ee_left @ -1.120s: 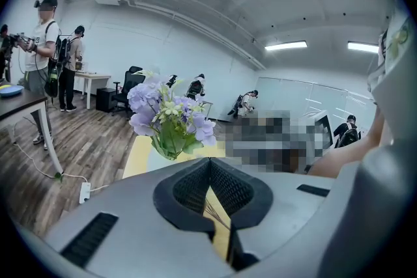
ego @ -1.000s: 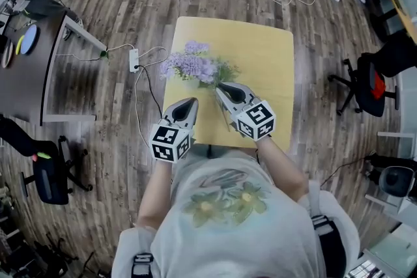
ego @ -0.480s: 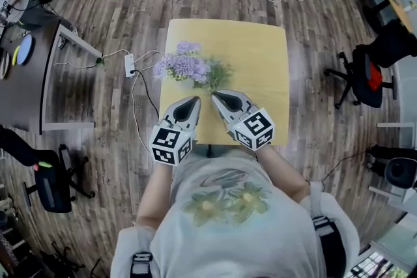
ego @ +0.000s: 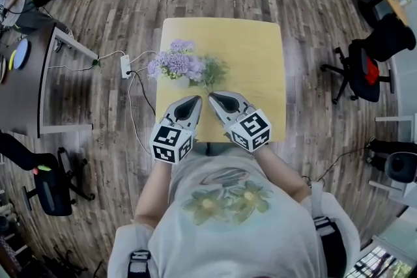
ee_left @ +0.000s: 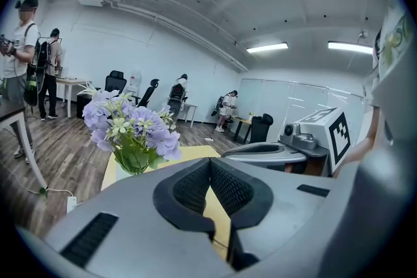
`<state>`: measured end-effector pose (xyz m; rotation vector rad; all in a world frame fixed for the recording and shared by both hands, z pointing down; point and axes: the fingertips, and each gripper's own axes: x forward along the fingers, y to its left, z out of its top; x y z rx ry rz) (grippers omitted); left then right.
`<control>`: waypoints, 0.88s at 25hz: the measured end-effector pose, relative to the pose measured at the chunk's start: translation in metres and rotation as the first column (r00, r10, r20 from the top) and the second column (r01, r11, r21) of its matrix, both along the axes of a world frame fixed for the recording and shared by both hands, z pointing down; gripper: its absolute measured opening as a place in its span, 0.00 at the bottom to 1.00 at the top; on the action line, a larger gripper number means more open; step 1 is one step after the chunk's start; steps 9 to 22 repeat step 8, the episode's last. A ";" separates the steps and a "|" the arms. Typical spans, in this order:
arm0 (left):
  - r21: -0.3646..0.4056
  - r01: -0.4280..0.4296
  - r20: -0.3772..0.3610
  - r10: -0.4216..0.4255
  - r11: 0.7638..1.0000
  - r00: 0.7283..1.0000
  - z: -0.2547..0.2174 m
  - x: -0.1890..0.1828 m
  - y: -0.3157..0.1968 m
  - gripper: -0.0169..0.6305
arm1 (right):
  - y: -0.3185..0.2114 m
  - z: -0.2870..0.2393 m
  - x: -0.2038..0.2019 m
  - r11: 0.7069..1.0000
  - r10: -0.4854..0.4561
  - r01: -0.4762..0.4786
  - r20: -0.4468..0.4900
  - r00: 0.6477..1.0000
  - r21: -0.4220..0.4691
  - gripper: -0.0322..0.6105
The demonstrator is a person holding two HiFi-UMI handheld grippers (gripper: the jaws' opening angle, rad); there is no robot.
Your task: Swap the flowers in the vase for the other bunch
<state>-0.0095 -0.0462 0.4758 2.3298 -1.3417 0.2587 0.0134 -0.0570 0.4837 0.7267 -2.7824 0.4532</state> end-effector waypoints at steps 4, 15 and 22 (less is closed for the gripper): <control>-0.004 -0.013 0.001 0.013 1.000 1.000 0.001 0.005 -0.001 0.05 | 0.000 0.001 0.003 1.000 0.005 -0.005 -0.009 1.000 0.001 0.12; -0.008 -0.021 0.001 0.021 1.000 1.000 0.001 0.006 0.001 0.05 | 0.003 0.003 0.004 1.000 0.006 -0.006 -0.021 1.000 -0.002 0.12; -0.008 -0.021 0.001 0.021 1.000 1.000 0.001 0.006 0.001 0.05 | 0.003 0.003 0.004 1.000 0.006 -0.006 -0.021 1.000 -0.002 0.12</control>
